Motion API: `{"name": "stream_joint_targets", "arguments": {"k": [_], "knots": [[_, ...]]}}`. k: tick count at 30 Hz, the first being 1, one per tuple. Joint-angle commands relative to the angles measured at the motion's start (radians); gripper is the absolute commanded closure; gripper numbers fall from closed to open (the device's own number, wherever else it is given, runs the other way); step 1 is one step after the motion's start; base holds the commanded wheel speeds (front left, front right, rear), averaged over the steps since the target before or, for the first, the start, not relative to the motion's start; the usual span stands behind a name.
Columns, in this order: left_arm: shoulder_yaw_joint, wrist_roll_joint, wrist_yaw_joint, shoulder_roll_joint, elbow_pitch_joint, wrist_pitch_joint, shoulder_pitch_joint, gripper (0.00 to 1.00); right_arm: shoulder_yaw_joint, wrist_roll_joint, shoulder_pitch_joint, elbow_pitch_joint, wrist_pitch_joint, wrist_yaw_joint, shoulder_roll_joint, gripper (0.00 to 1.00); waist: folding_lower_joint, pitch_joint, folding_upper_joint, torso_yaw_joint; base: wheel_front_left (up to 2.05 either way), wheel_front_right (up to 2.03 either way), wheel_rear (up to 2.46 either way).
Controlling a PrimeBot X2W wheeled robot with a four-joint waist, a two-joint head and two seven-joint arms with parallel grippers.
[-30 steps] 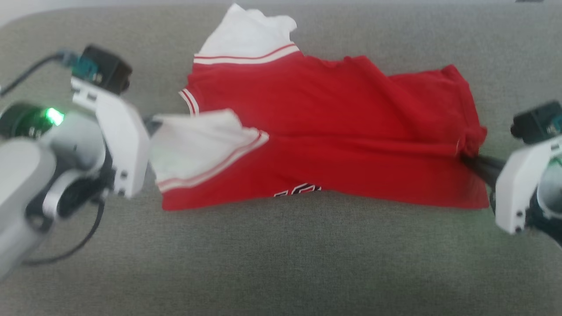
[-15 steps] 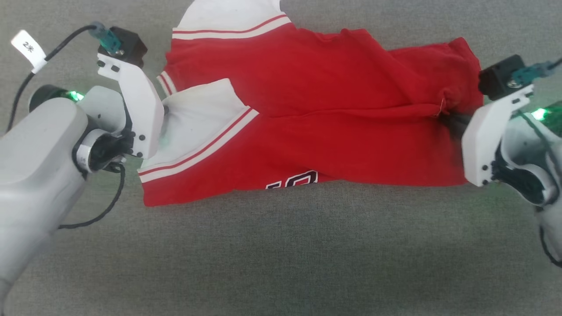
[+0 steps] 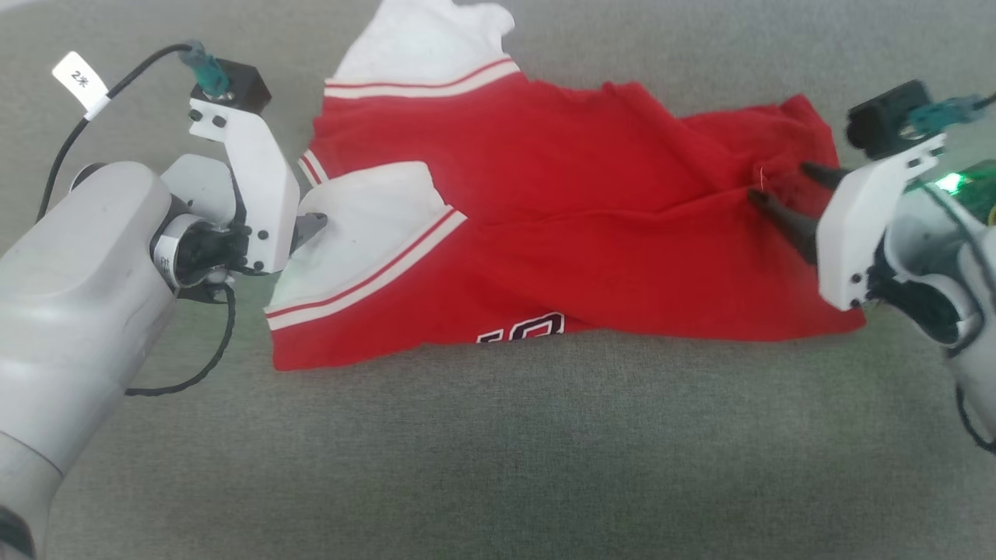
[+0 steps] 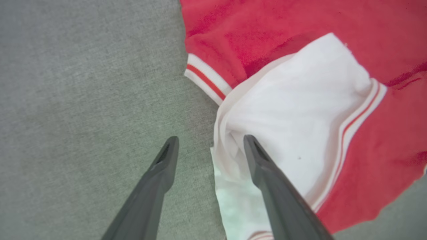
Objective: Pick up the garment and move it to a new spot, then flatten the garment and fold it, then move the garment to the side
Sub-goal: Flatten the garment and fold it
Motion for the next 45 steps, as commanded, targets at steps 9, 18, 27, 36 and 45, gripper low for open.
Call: {"name": "stream_joint_targets", "arguments": {"k": [9, 18, 27, 36, 45], "knots": [[0.000, -0.029, 0.062, 0.055, -0.166, 0.044, 0.068, 0.00, -0.186, -0.063, 0.119, -0.070, -0.158, 0.000, -0.008, 0.00, 0.0000, -0.093, 0.0000, 0.040, 0.00, 0.00, 0.00], [0.001, -0.075, 0.186, 0.143, -0.396, 0.098, 0.194, 0.00, -0.478, -0.243, 0.255, -0.219, -0.234, 0.000, 0.108, 0.00, 0.0000, -0.109, 0.0000, 0.048, 0.00, 0.00, 0.00], [0.014, -0.121, 0.262, 0.165, -0.413, 0.108, 0.261, 0.00, -0.628, -0.351, 0.329, -0.394, -0.170, 0.000, 0.240, 0.00, 0.0000, -0.079, 0.0000, -0.002, 0.00, 0.00, 0.00], [0.021, -0.136, 0.227, 0.128, -0.224, 0.061, 0.293, 0.00, -0.648, -0.352, 0.378, -0.457, -0.065, 0.000, 0.293, 0.00, 0.0000, -0.047, 0.0000, -0.055, 0.00, 0.00, 0.00], [0.002, -0.143, 0.153, 0.064, -0.113, 0.052, 0.297, 1.00, -0.658, -0.315, 0.438, -0.432, 0.163, 0.000, 0.305, 0.00, 0.0000, -0.028, 0.0000, -0.055, 0.00, 0.00, 0.00]]}}
